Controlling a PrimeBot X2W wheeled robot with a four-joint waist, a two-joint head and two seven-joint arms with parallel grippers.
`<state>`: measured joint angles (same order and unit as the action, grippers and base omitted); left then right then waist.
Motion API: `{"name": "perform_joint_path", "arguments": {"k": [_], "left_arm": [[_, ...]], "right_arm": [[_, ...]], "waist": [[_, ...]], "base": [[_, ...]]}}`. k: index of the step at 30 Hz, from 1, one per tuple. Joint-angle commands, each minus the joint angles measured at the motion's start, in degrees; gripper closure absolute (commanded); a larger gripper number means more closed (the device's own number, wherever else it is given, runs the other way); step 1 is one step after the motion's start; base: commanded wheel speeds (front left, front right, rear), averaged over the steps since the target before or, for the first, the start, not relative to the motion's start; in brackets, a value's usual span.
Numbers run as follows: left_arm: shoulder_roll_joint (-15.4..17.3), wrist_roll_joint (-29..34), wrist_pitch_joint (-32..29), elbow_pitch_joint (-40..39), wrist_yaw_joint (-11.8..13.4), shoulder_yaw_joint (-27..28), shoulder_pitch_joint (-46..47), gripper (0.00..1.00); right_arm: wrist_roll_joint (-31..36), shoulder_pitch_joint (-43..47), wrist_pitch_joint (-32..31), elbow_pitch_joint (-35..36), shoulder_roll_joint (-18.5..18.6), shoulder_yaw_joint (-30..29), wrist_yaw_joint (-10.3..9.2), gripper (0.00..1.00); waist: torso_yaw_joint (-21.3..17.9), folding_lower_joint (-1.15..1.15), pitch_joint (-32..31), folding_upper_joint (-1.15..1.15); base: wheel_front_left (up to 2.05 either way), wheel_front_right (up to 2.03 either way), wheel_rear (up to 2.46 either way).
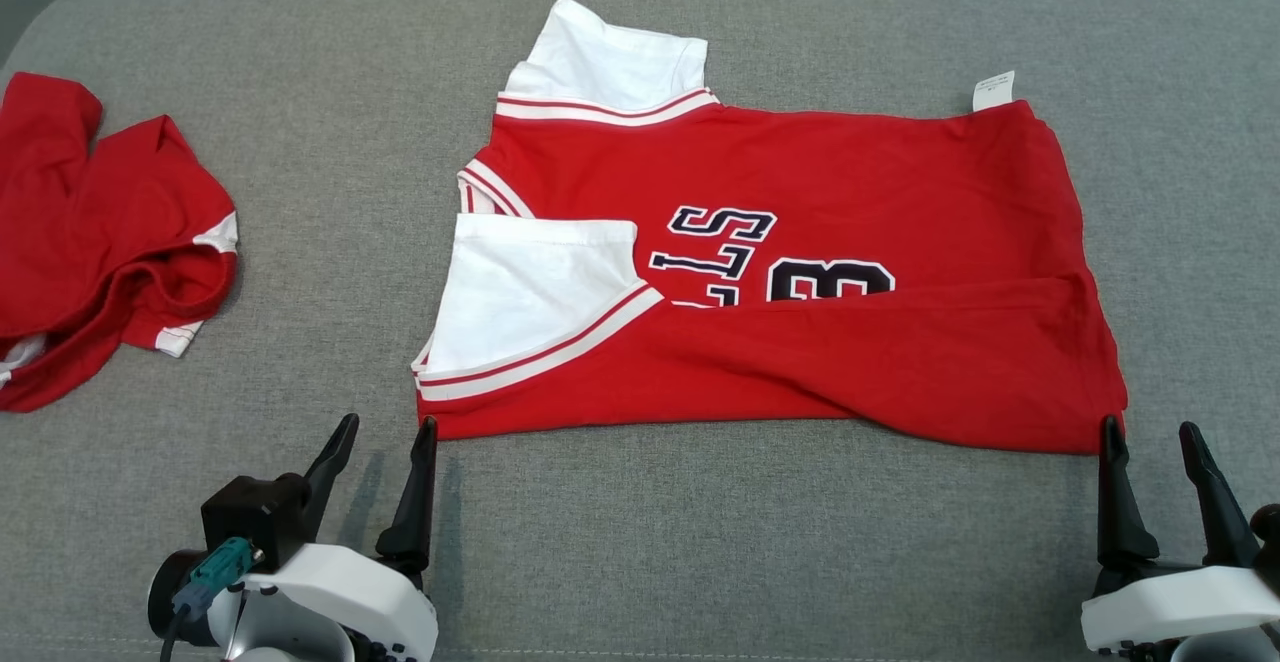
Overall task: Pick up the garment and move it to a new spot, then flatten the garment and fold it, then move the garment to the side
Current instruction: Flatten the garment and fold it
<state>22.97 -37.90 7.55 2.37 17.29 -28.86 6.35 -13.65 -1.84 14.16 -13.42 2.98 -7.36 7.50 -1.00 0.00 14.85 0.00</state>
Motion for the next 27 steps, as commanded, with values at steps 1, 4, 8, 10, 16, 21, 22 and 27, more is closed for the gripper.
{"name": "perform_joint_path", "arguments": {"k": [1, 4, 8, 10, 16, 21, 22, 27], "left_arm": [[1.8, 0.0, -0.4, -1.6, 0.4, 1.9, 1.2, 0.00], [2.2, 0.0, -1.5, -1.6, -0.3, 1.4, 2.2, 0.00], [2.6, -0.3, -3.3, 0.0, -1.6, 0.8, 4.8, 0.00], [2.7, -0.3, -3.6, 0.8, -2.1, 0.8, 5.6, 0.00], [1.7, -1.0, -4.2, 6.5, -4.7, 0.2, 10.3, 0.00], [0.6, -2.0, -4.4, 10.5, -7.0, -0.6, 12.2, 0.00], [0.3, -2.4, -4.5, 11.1, -7.5, -0.6, 12.5, 0.00], [-0.5, -3.3, -5.3, 13.4, -9.6, -1.6, 13.5, 0.00]], "right_arm": [[0.5, -0.6, 0.3, 1.6, 0.5, 1.0, -0.01, 0.00], [0.5, -2.0, -0.4, 1.3, 0.4, 1.0, -0.01, 0.00], [-0.2, -5.9, -1.5, -0.5, 0.7, 1.5, -0.01, 0.00], [-0.4, -7.1, -1.8, -1.4, 1.0, 1.6, -0.01, 0.00], [-0.9, -12.9, -2.7, -8.1, 3.1, 2.5, -0.01, 0.00], [-2.1, -15.5, -2.6, -12.4, 4.2, 3.7, -0.01, 0.00], [-2.3, -16.0, -2.4, -13.1, 4.4, 4.1, -0.01, 0.00], [-3.9, -17.5, -2.8, -16.2, 5.1, 6.5, -0.01, 0.00]], "waist": [[-0.2, 0.00, 0.0, 0.00], [-0.6, 0.00, 0.5, 0.00], [-1.5, 0.00, 2.3, 0.00], [-1.7, 0.00, 2.9, 0.00], [-1.8, 0.00, 5.3, 0.00], [-1.7, 0.00, 6.3, 0.00], [-1.8, 0.00, 6.4, 0.00], [-1.7, 0.00, 6.4, 0.00]], "base": [[0.00, 0.00, 0.00], [0.00, 0.00, 0.00], [0.00, 0.00, 0.00], [0.00, 0.00, 0.00], [0.00, 0.00, 0.00], [0.00, 0.00, 0.00], [0.00, 0.00, 0.00], [0.00, 0.00, 0.00]]}}
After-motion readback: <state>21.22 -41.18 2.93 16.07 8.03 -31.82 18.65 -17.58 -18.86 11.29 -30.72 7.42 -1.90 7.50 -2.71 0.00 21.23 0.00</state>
